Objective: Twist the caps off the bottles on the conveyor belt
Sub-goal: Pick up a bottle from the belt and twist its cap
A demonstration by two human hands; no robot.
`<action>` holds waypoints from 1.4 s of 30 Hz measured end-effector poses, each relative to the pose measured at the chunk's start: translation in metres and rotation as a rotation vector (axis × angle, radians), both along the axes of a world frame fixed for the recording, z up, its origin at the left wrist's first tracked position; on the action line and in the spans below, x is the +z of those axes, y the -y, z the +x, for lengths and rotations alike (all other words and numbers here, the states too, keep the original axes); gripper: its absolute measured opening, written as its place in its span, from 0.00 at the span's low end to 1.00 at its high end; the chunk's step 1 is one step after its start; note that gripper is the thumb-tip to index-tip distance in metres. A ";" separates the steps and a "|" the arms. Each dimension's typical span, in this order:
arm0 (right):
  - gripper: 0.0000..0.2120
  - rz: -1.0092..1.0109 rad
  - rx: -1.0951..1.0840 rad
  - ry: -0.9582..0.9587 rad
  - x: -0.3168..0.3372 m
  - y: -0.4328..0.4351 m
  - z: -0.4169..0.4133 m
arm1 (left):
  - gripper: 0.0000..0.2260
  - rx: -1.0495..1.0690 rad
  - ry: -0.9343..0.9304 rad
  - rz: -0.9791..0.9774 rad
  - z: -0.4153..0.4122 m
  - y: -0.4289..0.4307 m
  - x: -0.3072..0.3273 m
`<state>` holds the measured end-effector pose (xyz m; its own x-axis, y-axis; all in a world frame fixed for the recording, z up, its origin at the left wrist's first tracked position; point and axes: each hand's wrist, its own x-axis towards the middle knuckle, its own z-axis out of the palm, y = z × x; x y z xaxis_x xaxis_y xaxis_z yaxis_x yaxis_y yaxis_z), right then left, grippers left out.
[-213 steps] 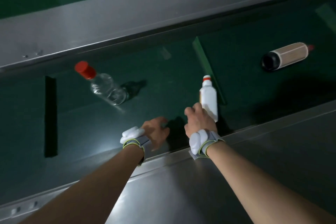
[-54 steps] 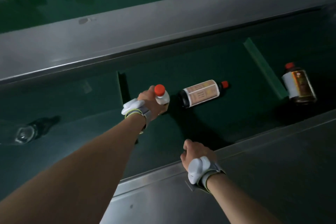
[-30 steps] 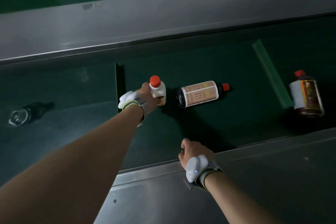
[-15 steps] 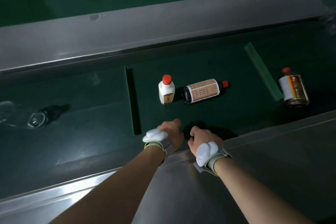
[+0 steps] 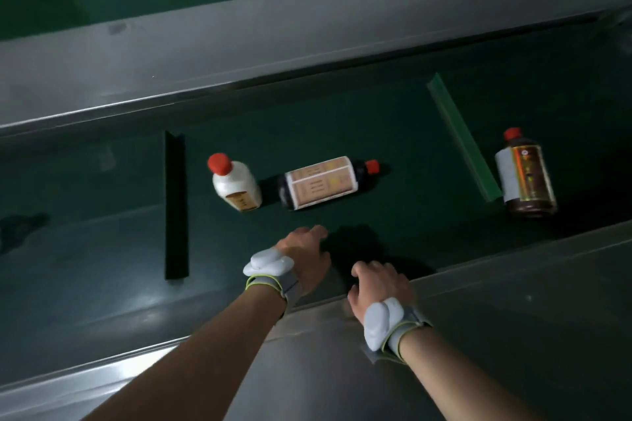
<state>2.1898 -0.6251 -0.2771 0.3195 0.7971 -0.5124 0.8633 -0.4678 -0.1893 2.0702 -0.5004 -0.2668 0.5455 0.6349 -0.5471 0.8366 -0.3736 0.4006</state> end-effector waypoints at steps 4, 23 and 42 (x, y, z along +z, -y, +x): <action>0.15 0.007 0.092 -0.078 -0.014 0.025 0.086 | 0.23 -0.024 -0.011 0.271 0.090 -0.024 0.004; 0.15 -0.040 0.161 -0.155 -0.019 0.048 0.183 | 0.30 -0.156 -0.511 0.406 0.180 -0.050 0.018; 0.17 0.541 -0.128 -0.259 0.079 -0.044 0.214 | 0.43 0.014 0.123 0.276 0.203 0.015 0.046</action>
<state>2.4033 -0.5809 -0.1981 0.3489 0.9295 -0.1194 0.7006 -0.3433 -0.6255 2.2732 -0.5151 -0.2210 0.5868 0.7587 -0.2831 0.7942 -0.4710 0.3840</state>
